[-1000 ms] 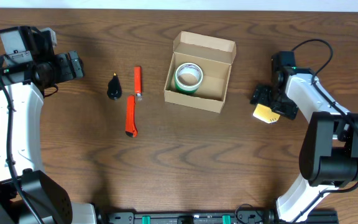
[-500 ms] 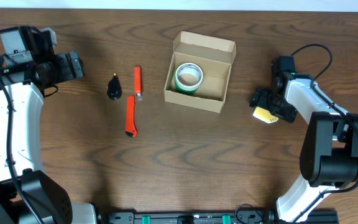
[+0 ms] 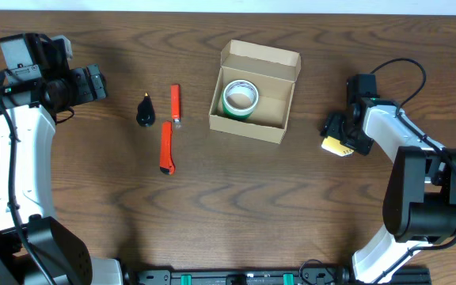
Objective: Pack container
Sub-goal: 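Reach the right gripper to the yellow notepad and grasp it, then lift the yellow notepad and carry it over the box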
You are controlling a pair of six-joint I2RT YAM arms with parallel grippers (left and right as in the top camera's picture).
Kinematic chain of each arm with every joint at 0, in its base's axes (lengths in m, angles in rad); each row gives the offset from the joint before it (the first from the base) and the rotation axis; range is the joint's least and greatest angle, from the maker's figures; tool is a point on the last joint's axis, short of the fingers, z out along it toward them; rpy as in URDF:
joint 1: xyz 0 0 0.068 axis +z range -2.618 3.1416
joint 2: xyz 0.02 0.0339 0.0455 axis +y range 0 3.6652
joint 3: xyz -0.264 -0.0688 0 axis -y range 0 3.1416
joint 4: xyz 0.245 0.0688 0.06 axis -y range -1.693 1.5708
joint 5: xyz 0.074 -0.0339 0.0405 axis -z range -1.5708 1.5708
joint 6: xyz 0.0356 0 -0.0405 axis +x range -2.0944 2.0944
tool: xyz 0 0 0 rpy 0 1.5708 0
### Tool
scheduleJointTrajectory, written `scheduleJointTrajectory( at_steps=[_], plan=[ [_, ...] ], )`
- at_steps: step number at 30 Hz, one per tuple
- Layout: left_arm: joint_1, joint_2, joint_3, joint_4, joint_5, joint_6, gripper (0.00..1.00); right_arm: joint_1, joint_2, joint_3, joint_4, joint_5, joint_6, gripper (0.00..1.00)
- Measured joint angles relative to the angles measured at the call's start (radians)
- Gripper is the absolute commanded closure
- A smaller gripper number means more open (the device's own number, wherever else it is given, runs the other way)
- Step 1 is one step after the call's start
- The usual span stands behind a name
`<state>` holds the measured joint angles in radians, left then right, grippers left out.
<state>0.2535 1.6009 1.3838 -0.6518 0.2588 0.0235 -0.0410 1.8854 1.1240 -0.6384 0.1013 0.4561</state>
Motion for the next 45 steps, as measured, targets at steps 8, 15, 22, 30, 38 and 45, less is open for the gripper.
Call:
scheduleJointTrajectory(
  at_steps=[8, 15, 22, 30, 38, 45],
  plan=[
    [0.0, 0.0, 0.0, 0.0, 0.0, 0.0, 0.05, 0.0, -0.001, -0.001, 0.0, 0.001, 0.005, 0.29],
    [0.0, 0.0, 0.0, 0.0, 0.0, 0.0, 0.05, 0.0, -0.002, -0.001, 0.0, 0.0, 0.005, 0.33],
    [0.0, 0.0, 0.0, 0.0, 0.0, 0.0, 0.05, -0.001, -0.003, -0.001, -0.001, -0.006, 0.005, 0.35],
    [0.0, 0.0, 0.0, 0.0, 0.0, 0.0, 0.05, -0.001, -0.03, -0.003, -0.026, -0.021, 0.004, 0.41],
    [0.0, 0.0, 0.0, 0.0, 0.0, 0.0, 0.05, -0.001, -0.156, 0.006, -0.104, -0.024, 0.003, 0.42],
    [0.0, 0.0, 0.0, 0.0, 0.0, 0.0, 0.05, 0.016, -0.288, 0.034, -0.15, -0.023, 0.003, 0.44]
  ],
)
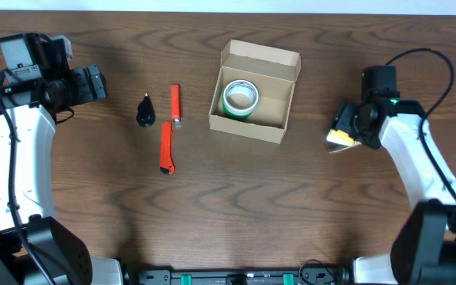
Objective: Pack container
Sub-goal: 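Lift the yellow notepad and carry it over the box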
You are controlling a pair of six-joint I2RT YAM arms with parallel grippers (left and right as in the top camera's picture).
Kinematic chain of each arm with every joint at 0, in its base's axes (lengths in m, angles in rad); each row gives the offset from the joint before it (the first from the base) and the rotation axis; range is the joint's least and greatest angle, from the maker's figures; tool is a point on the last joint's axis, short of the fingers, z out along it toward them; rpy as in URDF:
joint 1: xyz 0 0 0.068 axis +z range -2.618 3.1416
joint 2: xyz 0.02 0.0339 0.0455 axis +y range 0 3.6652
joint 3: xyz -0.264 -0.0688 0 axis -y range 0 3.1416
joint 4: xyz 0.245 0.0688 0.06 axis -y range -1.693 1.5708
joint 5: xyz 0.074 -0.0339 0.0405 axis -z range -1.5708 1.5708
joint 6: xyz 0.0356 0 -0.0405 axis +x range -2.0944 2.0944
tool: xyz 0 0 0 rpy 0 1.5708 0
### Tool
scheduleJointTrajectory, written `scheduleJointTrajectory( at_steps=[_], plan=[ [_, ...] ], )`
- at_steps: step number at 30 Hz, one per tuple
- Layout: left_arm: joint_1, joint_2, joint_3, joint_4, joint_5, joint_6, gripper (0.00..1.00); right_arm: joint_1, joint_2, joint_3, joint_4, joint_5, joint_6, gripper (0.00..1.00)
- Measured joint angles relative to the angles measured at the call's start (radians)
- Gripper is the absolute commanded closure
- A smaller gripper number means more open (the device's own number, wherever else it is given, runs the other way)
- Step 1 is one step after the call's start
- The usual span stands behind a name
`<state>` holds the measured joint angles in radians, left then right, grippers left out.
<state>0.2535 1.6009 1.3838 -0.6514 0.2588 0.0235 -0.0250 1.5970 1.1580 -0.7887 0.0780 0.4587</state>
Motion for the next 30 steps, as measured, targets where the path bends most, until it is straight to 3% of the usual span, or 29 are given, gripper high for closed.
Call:
scheduleJointTrajectory(
  at_steps=[17, 30],
  plan=[
    [0.0, 0.0, 0.0, 0.0, 0.0, 0.0, 0.05, 0.326, -0.098, 0.101, -0.065, 0.0, -0.034, 0.43],
    [0.0, 0.0, 0.0, 0.0, 0.0, 0.0, 0.05, 0.468, -0.095, 0.449, -0.039, 0.053, -0.098, 0.44]
  ],
)
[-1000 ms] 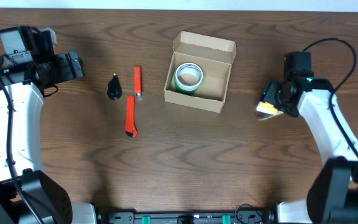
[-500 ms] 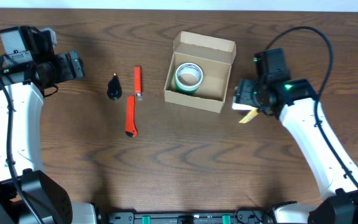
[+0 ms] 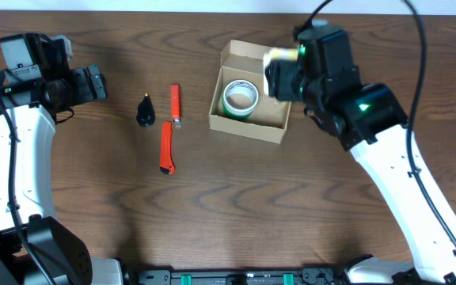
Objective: Pack container
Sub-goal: 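Lift the yellow notepad and carry it over the box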
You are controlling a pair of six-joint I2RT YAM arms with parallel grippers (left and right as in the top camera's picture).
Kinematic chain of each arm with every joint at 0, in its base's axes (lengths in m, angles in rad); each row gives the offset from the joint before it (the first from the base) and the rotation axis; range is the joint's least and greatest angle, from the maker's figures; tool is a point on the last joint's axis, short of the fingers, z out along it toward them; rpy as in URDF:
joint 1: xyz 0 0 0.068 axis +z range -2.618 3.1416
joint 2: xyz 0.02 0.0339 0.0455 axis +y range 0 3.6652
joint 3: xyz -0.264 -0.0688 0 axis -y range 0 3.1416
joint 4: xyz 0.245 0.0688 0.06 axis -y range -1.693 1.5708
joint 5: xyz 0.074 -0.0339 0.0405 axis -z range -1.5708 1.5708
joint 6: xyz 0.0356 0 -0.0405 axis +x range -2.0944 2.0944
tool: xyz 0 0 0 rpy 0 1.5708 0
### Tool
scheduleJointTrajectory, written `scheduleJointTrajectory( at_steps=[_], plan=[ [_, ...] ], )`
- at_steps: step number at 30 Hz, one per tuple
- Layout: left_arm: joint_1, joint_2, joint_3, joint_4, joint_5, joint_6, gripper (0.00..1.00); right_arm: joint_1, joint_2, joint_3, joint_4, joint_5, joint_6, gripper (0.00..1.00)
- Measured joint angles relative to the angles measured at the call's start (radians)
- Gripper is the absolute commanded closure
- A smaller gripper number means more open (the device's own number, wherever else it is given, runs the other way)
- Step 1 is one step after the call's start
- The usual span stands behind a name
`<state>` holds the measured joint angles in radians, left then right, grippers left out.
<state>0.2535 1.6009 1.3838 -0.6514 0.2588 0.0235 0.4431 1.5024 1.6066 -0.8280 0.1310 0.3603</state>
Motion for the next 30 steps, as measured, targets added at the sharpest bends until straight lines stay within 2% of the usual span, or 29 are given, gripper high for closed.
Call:
scheduleJointTrajectory(
  at_steps=[5, 17, 30],
  plan=[
    [0.0, 0.0, 0.0, 0.0, 0.0, 0.0, 0.05, 0.002, 0.053, 0.055, 0.057, 0.008, -0.014, 0.44],
    [0.0, 0.0, 0.0, 0.0, 0.0, 0.0, 0.05, 0.077, 0.314, 0.06, 0.217, -0.009, -0.021, 0.44],
    [0.0, 0.0, 0.0, 0.0, 0.0, 0.0, 0.05, 0.084, 0.363, 0.06, 0.266, -0.034, -0.035, 0.43]
  ],
)
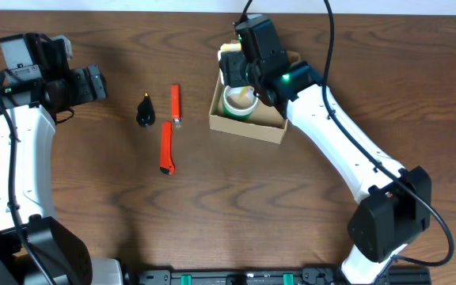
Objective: Pack container
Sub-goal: 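Lift the yellow notepad and carry it over the box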
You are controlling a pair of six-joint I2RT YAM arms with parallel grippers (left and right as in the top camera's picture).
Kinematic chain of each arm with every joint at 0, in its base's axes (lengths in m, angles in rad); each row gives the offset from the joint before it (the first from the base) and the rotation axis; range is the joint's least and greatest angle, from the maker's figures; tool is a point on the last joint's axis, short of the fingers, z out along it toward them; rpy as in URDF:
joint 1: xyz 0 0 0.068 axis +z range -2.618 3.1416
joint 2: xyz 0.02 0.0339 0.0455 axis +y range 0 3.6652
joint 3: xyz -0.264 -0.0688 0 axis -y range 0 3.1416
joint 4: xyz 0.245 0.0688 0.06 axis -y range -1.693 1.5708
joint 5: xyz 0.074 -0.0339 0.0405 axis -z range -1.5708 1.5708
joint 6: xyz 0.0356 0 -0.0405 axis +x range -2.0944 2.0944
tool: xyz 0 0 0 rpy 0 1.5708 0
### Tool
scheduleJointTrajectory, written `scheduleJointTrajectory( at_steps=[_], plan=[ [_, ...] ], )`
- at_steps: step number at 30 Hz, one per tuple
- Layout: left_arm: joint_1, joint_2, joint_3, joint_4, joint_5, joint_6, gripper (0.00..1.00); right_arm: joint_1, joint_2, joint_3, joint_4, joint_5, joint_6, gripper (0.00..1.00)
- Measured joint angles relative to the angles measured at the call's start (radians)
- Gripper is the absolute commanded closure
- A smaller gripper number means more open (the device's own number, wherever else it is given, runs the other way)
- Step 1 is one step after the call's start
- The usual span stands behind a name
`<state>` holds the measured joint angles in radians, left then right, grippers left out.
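Note:
An open cardboard box (248, 127) stands at the table's middle back, with a green and white tape roll (234, 108) in its left half. My right gripper (241, 79) hangs low over the box's left half, above the roll, and seems shut on a pale yellow block (229, 54) that shows at its edge. Left of the box lie two orange cutters (175, 104) (166, 148) and a small black cone-shaped piece (145, 112). My left gripper (95, 83) is raised at the far left, away from everything; how its fingers stand is not clear.
The box's flaps stand up at the back and the right arm stretches diagonally from the front right across the table to the box. The left arm's white links run down the left edge.
My right gripper has moved left with the yellow block, from over the box's right rear corner to over its left half above the tape roll. The left arm has not moved.
The right gripper was down on the yellow block at the table's right side. Then it had the block lifted off the table there. Then it was at the box's right rear corner with the block, and now it is over the roll inside the box.

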<state>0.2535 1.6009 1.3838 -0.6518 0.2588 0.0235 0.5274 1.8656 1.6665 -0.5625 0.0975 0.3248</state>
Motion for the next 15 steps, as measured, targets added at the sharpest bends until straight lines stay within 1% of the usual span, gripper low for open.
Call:
scheduleJointTrajectory(
  at_steps=[15],
  plan=[
    [0.0, 0.0, 0.0, 0.0, 0.0, 0.0, 0.05, 0.0, 0.039, 0.001, 0.056, -0.045, 0.008, 0.44]
  ],
)
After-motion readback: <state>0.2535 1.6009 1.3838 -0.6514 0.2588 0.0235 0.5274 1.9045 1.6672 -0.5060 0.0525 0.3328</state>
